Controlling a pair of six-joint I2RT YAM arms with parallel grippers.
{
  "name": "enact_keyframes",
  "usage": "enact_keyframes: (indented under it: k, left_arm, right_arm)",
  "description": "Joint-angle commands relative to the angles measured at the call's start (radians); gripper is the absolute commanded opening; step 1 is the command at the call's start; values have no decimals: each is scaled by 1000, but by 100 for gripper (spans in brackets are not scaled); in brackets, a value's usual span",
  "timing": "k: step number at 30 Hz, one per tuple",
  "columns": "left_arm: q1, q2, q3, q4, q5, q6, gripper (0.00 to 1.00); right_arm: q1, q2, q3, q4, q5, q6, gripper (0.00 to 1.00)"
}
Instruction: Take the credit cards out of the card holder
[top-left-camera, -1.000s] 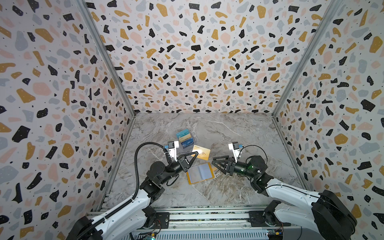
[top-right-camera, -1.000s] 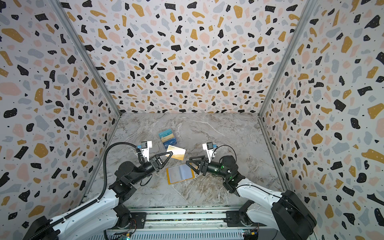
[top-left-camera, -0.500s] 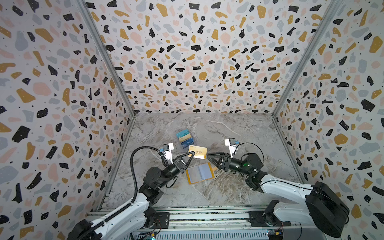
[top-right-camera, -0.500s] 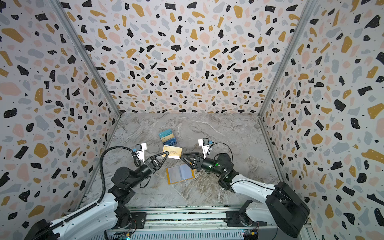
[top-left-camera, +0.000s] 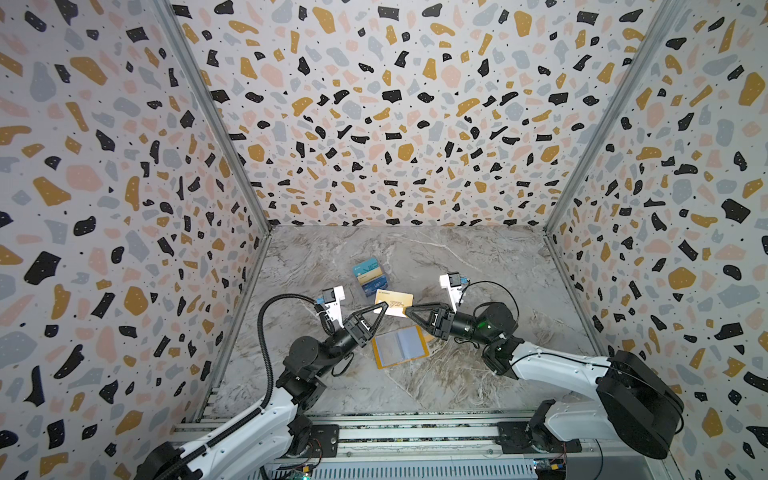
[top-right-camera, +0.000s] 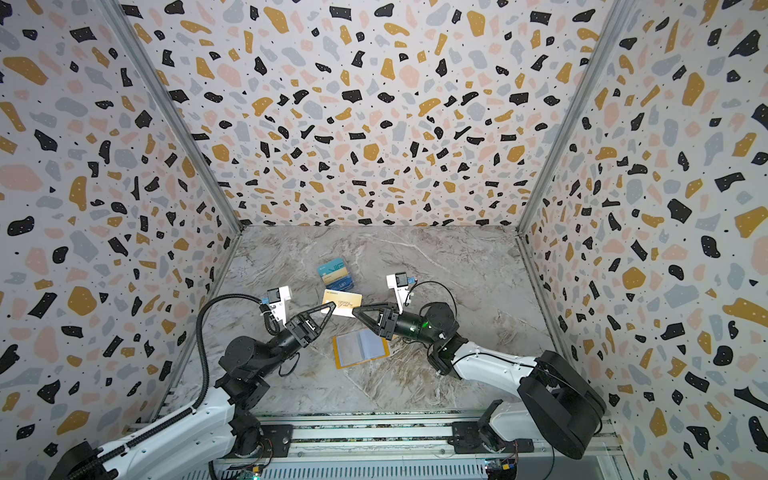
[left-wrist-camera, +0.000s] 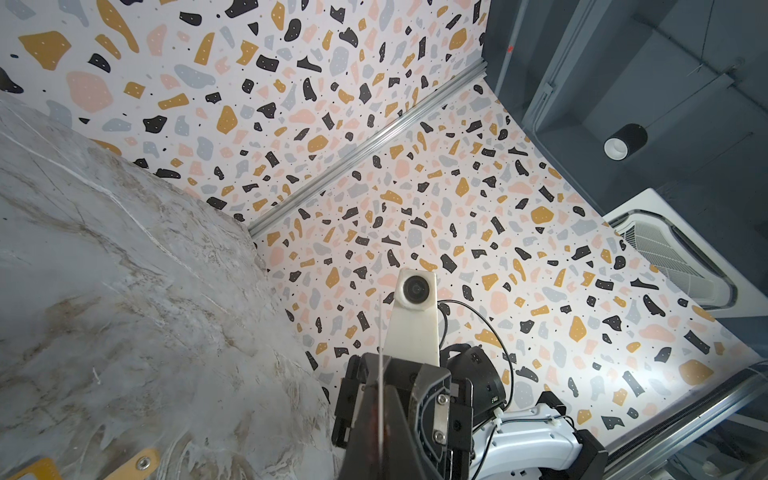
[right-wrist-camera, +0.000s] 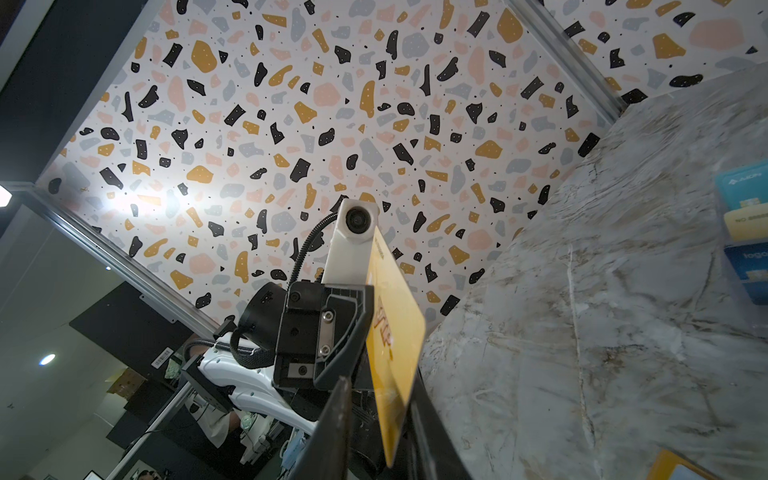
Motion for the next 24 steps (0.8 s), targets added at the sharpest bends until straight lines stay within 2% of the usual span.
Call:
enact_keyframes:
  k: [1,14,15,17,18,24]
  left_arm:
    - [-1,-12,-4,73,1,6,0]
    - [0,-9,-7,58,20,39,0]
    - [-1,-13,-2,37,26,51,4]
    - [0,-30,28,-80,39,119,21]
    - [0,-42,47,-153,41,154,26]
    - [5,-109,152,-501,14,349,43]
  right_arm:
    - [6,5,36,72,-30,30,21]
    - [5,29,45,92,-45,51,5]
    - [3,26,45,89,-49,48,4]
    - [-8,15,45,74,-56,44,2]
    - [-13,9,43,65,-56,42,0]
    - [-61,-55,34,-31,-94,0,0]
